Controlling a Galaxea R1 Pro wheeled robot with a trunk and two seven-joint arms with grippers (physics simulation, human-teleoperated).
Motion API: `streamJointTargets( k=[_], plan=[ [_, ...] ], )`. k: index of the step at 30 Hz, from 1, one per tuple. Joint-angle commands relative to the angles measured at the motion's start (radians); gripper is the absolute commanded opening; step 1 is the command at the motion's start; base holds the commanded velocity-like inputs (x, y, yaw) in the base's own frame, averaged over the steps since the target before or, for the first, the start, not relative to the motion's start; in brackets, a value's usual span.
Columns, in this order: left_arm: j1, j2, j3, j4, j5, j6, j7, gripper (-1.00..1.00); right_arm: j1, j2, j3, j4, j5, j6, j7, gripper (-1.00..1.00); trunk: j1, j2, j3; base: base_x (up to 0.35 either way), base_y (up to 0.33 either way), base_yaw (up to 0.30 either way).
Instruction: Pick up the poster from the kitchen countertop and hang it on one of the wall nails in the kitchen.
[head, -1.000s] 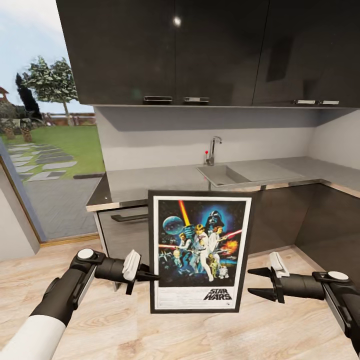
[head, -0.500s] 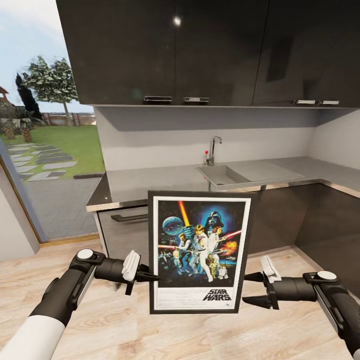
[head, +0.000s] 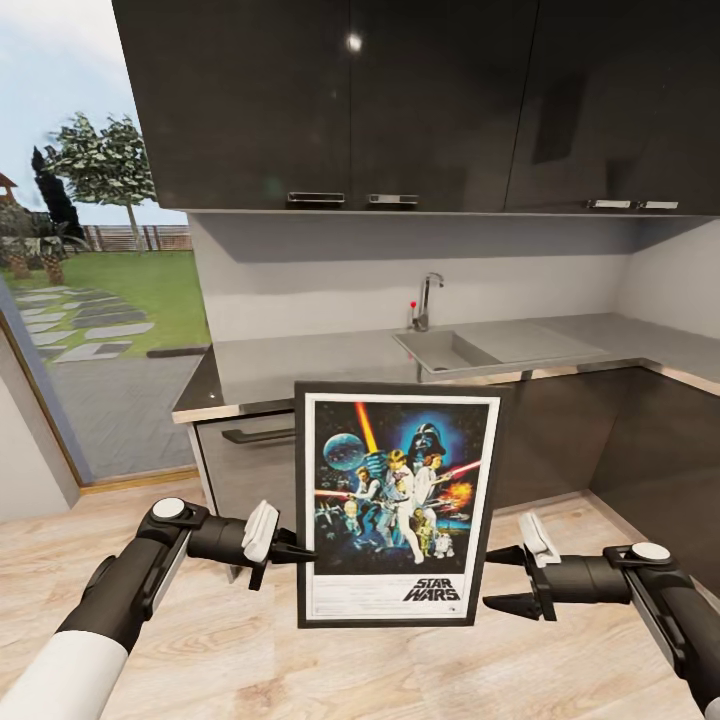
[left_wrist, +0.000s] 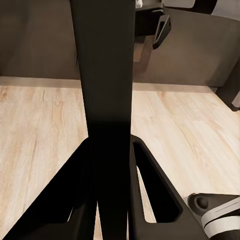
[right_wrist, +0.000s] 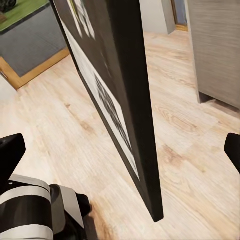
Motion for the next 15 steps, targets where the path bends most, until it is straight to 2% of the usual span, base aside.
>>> streamJointTargets(
  k=[1,15],
  plan=[
    [-0.001,0.000,-0.001,-0.001,-0.004,0.009,-0.004,-1.00,-0.001,0.000,-0.001,0.000,0.001,0.011,0.004,1.00,0.000,-0.001,-0.001,0.000,0.000,0.000],
    [0.000,0.000,-0.001,-0.001,-0.004,0.009,-0.004,-1.00,-0.001,0.006,0.000,0.000,0.001,-0.026,0.004,1.00,0.000,-0.001,-0.001,0.000,0.000,0.000]
  ],
)
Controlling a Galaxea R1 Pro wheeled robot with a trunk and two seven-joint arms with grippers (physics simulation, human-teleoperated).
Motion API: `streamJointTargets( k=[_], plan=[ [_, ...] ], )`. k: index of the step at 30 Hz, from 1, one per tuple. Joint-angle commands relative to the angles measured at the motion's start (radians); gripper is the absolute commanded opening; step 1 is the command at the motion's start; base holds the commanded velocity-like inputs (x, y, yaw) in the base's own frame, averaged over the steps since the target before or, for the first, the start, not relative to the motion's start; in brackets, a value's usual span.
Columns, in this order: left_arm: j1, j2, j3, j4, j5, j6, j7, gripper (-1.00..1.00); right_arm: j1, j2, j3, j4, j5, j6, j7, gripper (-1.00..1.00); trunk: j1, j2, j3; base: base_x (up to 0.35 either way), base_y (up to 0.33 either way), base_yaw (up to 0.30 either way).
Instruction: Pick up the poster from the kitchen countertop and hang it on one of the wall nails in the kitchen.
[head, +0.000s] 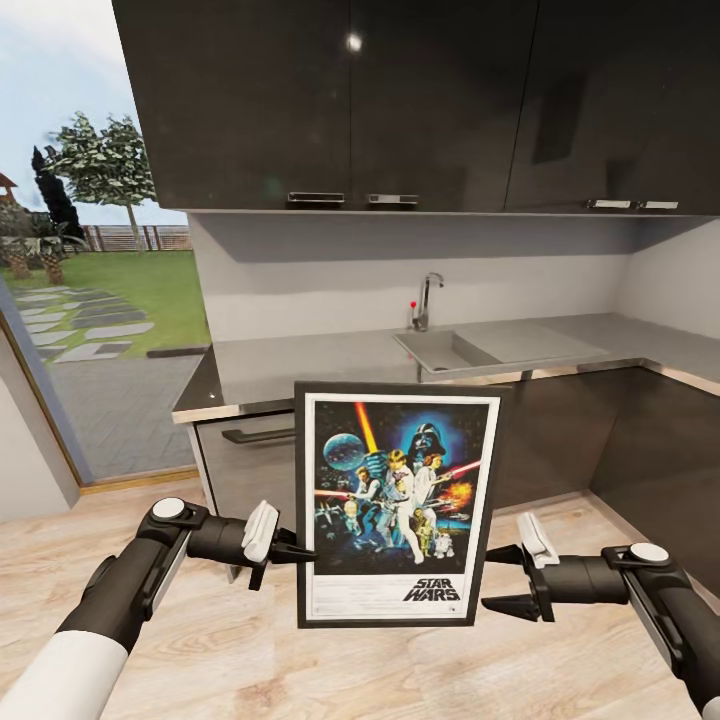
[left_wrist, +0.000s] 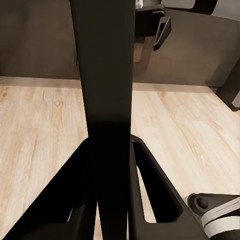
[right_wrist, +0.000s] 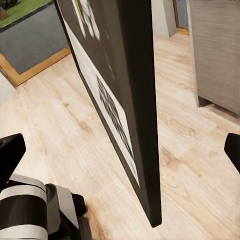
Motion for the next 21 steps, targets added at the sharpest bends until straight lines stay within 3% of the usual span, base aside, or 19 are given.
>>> streamJointTargets(
  k=[1,15,21],
  plan=[
    [-0.001,0.000,-0.001,-0.001,-0.004,0.009,-0.004,-1.00,-0.001,0.000,-0.001,0.000,0.001,0.009,0.004,1.00,0.000,-0.001,-0.001,0.000,0.000,0.000],
    [0.000,0.000,-0.001,-0.001,-0.004,0.009,-0.004,-1.00,-0.001,0.003,-0.001,0.003,0.001,0.004,0.004,1.00,0.000,-0.001,-0.001,0.000,0.000,0.000],
    [0.000,0.000,-0.001,-0.001,-0.004,0.009,-0.004,-1.00,-0.001,0.003,0.024,0.004,0.001,0.004,0.003,1.00,0.000,-0.001,-0.001,0.000,0.000,0.000]
  ],
)
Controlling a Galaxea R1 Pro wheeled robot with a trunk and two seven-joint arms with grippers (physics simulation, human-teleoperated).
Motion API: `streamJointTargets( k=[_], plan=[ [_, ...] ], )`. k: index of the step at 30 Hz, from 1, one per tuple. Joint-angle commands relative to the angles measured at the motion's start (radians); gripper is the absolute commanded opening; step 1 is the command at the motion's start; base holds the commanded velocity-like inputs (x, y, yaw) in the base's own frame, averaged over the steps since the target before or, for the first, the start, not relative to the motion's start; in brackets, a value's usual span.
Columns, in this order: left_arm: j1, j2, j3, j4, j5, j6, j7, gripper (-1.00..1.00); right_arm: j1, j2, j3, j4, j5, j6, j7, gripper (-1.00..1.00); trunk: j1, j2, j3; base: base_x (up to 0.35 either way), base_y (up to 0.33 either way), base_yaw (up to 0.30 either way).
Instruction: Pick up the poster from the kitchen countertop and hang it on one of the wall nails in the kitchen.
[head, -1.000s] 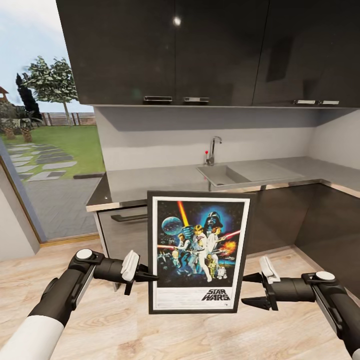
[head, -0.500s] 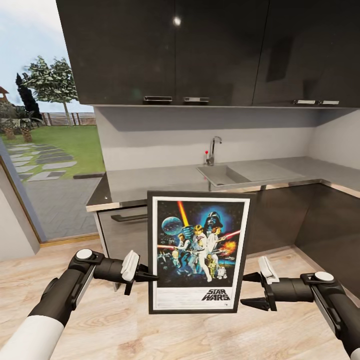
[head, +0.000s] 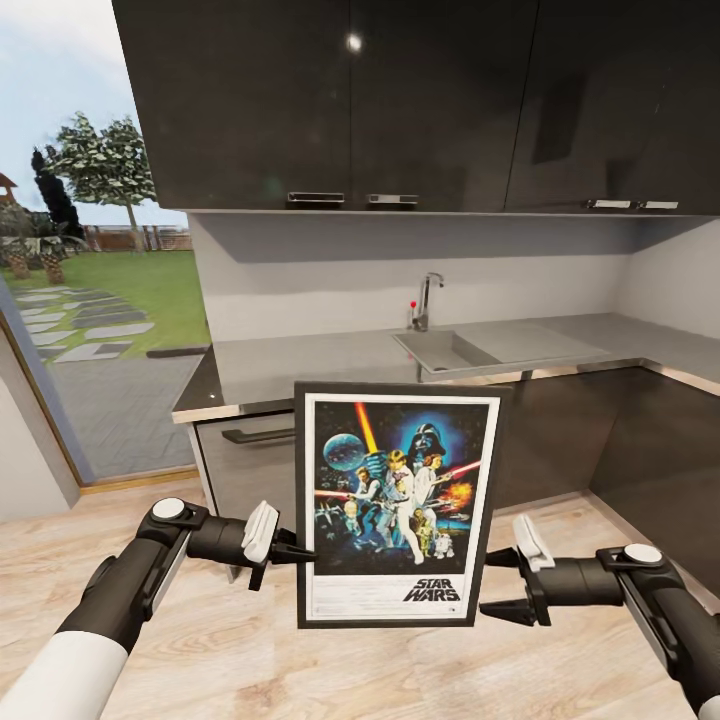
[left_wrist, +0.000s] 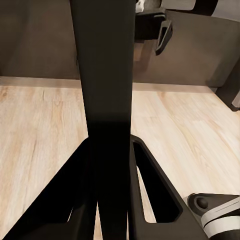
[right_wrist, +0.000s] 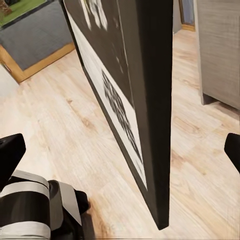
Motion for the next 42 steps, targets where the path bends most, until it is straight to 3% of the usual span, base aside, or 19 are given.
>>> streamJointTargets(
  k=[1,17,18,40,41,42],
  plan=[
    [-0.001,0.000,-0.001,-0.001,-0.004,0.009,-0.004,-1.00,-0.001,0.000,0.001,0.000,0.001,0.011,0.004,1.00,0.000,-0.001,-0.001,0.000,0.000,0.000],
    [0.000,0.000,-0.001,0.000,-0.004,0.009,-0.004,-1.00,-0.001,0.000,0.009,0.001,0.002,0.010,0.004,1.00,0.000,-0.001,-0.001,0.000,0.000,0.000],
    [-0.001,0.000,-0.001,0.000,-0.004,0.009,-0.004,-1.00,-0.001,0.000,0.009,0.001,0.002,0.010,0.004,-1.00,0.000,-0.001,-0.001,0.000,0.000,0.000],
    [0.007,0.000,-0.001,0.003,-0.004,0.010,-0.004,-1.00,-0.001,0.000,0.010,0.001,0.002,0.009,0.004,-1.00,0.000,-0.001,-0.001,0.000,0.000,0.000],
    [0.008,0.000,-0.001,0.003,-0.004,0.011,-0.004,1.00,-0.001,0.000,0.010,0.001,0.002,0.009,0.004,-1.00,0.000,-0.001,-0.001,0.000,0.000,0.000],
    [0.008,0.001,-0.001,0.004,-0.004,0.012,-0.004,1.00,-0.001,0.000,0.010,0.001,0.002,0.009,0.004,-1.00,0.000,-0.001,-0.001,0.000,0.000,0.000]
  ],
)
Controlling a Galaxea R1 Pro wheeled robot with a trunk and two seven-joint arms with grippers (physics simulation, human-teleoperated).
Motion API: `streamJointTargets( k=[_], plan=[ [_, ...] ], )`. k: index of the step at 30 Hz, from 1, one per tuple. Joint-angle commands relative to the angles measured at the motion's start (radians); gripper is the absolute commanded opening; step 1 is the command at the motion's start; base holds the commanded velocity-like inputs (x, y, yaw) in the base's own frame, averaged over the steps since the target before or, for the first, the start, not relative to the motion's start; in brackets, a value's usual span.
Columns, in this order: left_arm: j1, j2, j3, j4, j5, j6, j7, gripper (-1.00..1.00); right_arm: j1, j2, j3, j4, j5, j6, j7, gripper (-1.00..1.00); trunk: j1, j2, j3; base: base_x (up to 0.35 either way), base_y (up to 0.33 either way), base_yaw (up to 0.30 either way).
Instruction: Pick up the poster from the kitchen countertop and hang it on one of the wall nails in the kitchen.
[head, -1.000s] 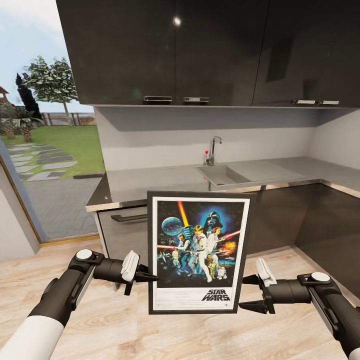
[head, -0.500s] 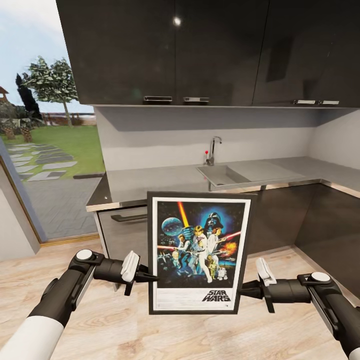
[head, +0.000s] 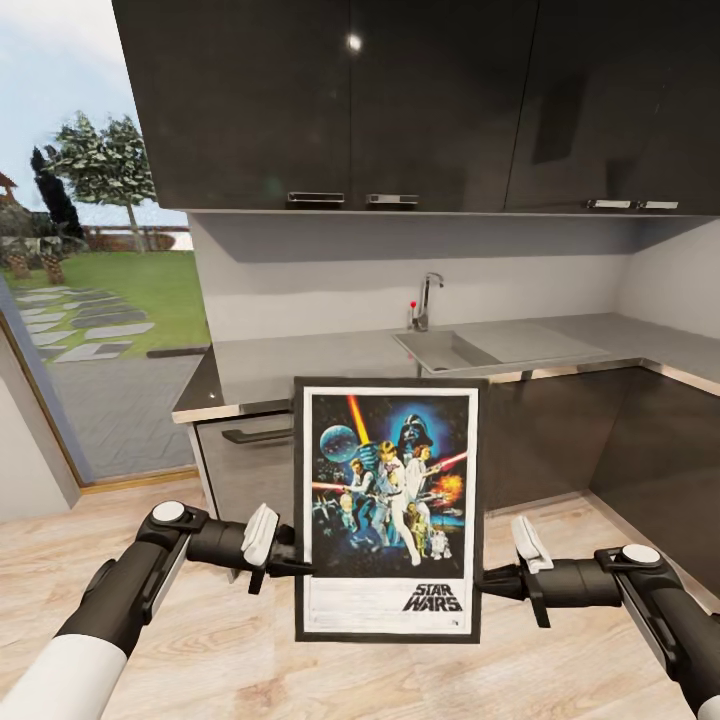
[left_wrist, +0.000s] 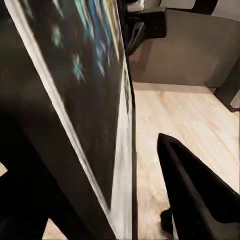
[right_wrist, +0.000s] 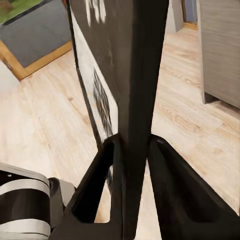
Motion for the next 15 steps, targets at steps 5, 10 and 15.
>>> streamJointTargets(
  k=[5,10,15],
  plan=[
    [-0.001,0.002,-0.001,0.000,-0.004,0.012,-0.004,1.00,-0.001,0.000,-0.001,0.000,0.001,0.017,0.004,-1.00,0.000,-0.001,-0.001,0.000,0.000,0.000],
    [-0.001,0.010,-0.001,0.001,-0.004,0.013,-0.004,1.00,-0.001,0.000,-0.001,0.000,0.001,0.017,0.004,-1.00,0.000,-0.001,-0.001,0.000,0.000,0.000],
    [-0.001,0.021,-0.001,0.002,-0.004,0.013,-0.004,1.00,-0.001,0.000,-0.001,-0.001,0.001,0.017,0.004,-1.00,0.000,-0.001,-0.001,0.000,0.000,0.000]
  ],
)
